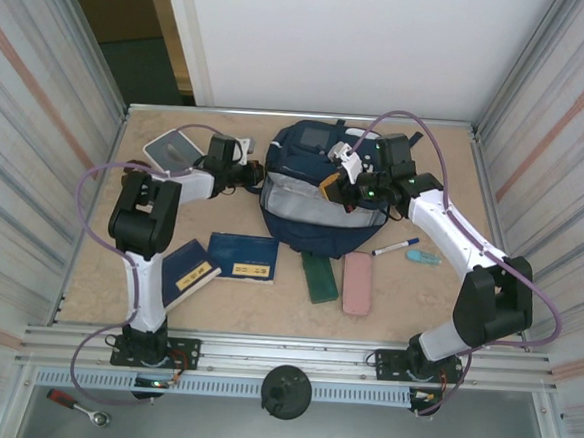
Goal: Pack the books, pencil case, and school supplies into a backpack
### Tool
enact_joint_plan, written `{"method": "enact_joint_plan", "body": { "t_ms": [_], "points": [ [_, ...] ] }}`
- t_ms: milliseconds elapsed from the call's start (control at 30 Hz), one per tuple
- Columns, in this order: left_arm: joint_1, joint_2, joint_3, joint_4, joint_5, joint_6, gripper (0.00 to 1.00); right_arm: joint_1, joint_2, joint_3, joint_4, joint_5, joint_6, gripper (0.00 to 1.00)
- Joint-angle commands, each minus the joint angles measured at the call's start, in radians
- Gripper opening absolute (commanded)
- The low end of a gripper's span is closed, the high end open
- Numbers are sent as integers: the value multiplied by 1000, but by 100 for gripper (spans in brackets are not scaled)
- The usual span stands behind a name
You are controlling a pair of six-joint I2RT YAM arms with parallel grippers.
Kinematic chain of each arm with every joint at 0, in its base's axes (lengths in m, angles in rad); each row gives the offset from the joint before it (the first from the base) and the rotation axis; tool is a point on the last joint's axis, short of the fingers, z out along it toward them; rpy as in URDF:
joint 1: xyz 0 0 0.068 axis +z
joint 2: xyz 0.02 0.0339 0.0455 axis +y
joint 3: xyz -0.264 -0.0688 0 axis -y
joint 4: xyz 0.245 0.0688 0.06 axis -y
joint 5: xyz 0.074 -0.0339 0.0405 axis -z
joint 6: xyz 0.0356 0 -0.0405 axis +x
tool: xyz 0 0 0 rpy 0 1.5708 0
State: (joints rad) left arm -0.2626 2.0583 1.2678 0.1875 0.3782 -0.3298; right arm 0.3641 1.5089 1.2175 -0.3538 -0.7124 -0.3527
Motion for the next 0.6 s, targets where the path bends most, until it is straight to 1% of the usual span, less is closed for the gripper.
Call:
{"method": "enact_joint_plan", "body": {
  "t_ms": [0,100,300,333,567],
  "points": [
    [8,22,33,39,4,-22,0,-10,-10,43,-20,-49,-29,0],
    [10,23,33,44,2,-7,2,-13,-13,40,-24,-51,-31,0],
    [16,31,57,32,5,18,3,-14,-16,38,-17,-68,-26,0],
    [16,60,60,33,2,19,3,-14,-15,40,-13,-72,-23,0],
    [19,117,129,21,18,-6,4,-9,25,88,17,-119,1,0]
  ]
}}
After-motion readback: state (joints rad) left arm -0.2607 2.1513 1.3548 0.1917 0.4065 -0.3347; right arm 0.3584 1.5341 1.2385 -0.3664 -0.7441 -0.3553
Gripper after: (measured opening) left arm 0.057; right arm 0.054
